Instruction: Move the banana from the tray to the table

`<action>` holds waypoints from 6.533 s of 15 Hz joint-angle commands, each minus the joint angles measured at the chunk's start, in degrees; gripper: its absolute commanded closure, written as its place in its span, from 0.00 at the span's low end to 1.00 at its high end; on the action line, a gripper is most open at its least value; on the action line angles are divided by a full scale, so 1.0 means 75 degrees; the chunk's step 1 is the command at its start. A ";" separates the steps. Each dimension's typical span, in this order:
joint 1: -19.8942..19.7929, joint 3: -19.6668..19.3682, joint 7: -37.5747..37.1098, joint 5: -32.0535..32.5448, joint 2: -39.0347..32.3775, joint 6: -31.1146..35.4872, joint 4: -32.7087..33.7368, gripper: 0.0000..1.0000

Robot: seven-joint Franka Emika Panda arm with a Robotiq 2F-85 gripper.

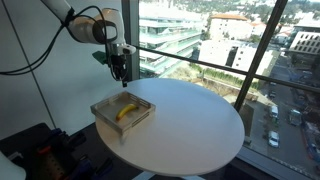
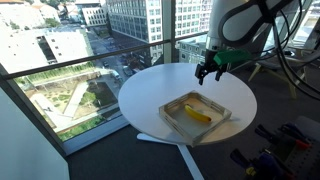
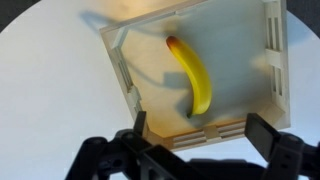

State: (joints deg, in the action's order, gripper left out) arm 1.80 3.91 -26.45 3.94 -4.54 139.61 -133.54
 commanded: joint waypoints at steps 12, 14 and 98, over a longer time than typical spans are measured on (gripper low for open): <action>0.0388 -0.0266 0.0002 -0.0328 -0.1355 0.0385 0.0994 0.00; 0.0447 -0.0330 -0.0010 -0.0325 -0.1525 0.0383 0.1087 0.00; 0.1601 -0.1131 -0.0292 -0.0113 -0.4489 0.0759 0.2756 0.00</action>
State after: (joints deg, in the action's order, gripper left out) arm 13.65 -4.12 -28.38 3.85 -36.92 144.86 -114.63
